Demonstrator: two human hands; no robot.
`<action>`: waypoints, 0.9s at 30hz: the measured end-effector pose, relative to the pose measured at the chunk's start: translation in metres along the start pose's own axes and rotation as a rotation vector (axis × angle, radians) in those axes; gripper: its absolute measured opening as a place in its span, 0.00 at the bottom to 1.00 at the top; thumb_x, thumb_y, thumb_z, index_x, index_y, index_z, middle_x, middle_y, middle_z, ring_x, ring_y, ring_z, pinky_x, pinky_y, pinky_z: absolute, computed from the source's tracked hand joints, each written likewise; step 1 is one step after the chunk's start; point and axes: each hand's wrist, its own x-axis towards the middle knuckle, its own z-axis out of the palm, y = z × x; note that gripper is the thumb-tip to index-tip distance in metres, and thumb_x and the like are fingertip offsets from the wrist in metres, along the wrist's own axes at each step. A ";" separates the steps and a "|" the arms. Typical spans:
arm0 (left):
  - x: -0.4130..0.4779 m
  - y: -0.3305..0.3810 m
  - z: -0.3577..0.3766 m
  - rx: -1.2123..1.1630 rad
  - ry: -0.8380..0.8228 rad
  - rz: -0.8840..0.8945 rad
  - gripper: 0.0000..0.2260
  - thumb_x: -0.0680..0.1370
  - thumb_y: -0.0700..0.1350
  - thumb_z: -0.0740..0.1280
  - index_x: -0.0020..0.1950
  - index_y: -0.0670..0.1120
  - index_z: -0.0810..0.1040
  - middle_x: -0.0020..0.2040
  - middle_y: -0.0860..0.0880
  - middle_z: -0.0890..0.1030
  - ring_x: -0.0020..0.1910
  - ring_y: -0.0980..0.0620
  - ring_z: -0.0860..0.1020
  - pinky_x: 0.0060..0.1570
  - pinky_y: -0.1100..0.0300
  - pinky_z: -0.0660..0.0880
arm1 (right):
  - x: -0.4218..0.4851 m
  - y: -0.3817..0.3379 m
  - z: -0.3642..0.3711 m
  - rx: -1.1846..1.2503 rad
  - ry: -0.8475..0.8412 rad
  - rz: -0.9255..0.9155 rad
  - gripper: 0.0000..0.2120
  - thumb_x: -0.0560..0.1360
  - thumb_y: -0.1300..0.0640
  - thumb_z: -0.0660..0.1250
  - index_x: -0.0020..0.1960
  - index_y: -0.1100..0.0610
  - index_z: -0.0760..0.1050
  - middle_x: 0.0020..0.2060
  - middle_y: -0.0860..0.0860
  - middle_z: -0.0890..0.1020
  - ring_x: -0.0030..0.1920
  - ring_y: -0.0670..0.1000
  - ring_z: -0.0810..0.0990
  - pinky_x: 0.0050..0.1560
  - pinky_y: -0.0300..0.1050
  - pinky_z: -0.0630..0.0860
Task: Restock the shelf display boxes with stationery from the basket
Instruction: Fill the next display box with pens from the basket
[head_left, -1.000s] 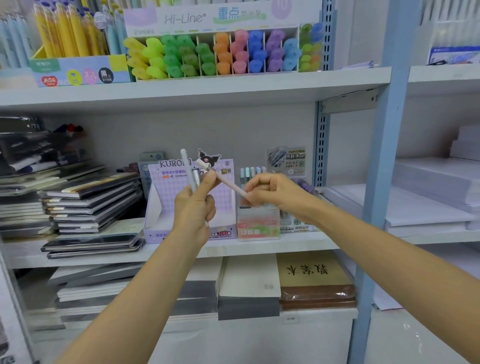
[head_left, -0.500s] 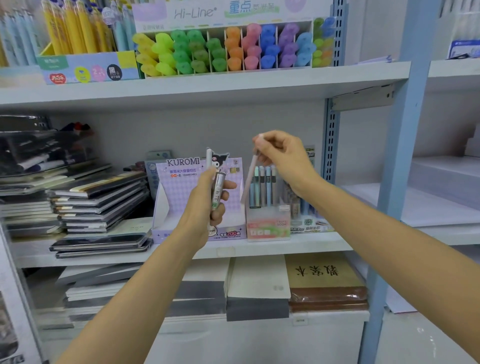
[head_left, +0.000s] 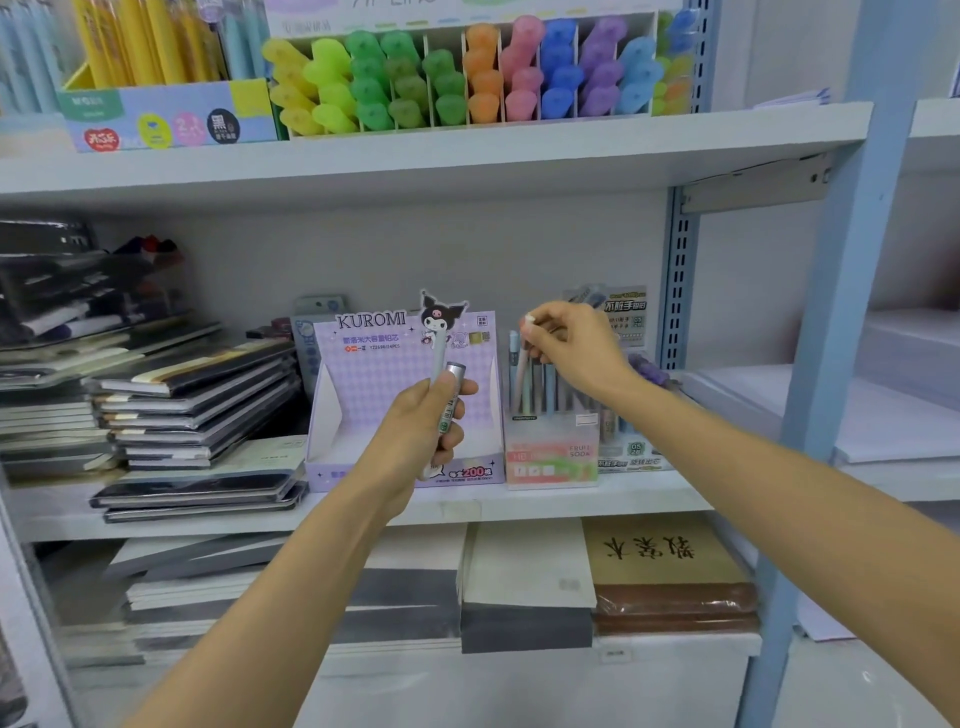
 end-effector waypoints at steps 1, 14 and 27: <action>0.000 -0.001 -0.001 0.005 -0.004 0.005 0.15 0.81 0.57 0.60 0.52 0.48 0.79 0.40 0.51 0.70 0.28 0.56 0.66 0.26 0.64 0.65 | 0.001 0.001 0.000 -0.021 -0.014 -0.016 0.08 0.78 0.60 0.66 0.51 0.63 0.80 0.40 0.56 0.84 0.40 0.53 0.84 0.49 0.50 0.81; 0.004 -0.006 0.000 0.025 -0.067 0.027 0.16 0.81 0.57 0.59 0.55 0.47 0.79 0.36 0.54 0.75 0.29 0.56 0.67 0.26 0.66 0.65 | 0.006 -0.002 0.010 -0.084 -0.065 -0.075 0.07 0.77 0.59 0.68 0.53 0.56 0.73 0.37 0.52 0.83 0.35 0.48 0.83 0.45 0.49 0.82; -0.006 0.002 0.009 0.120 -0.135 0.045 0.16 0.82 0.57 0.58 0.55 0.47 0.79 0.34 0.54 0.73 0.28 0.57 0.66 0.27 0.68 0.65 | -0.004 -0.019 -0.015 0.081 -0.082 -0.031 0.10 0.79 0.51 0.64 0.55 0.55 0.78 0.41 0.46 0.79 0.35 0.43 0.74 0.40 0.40 0.74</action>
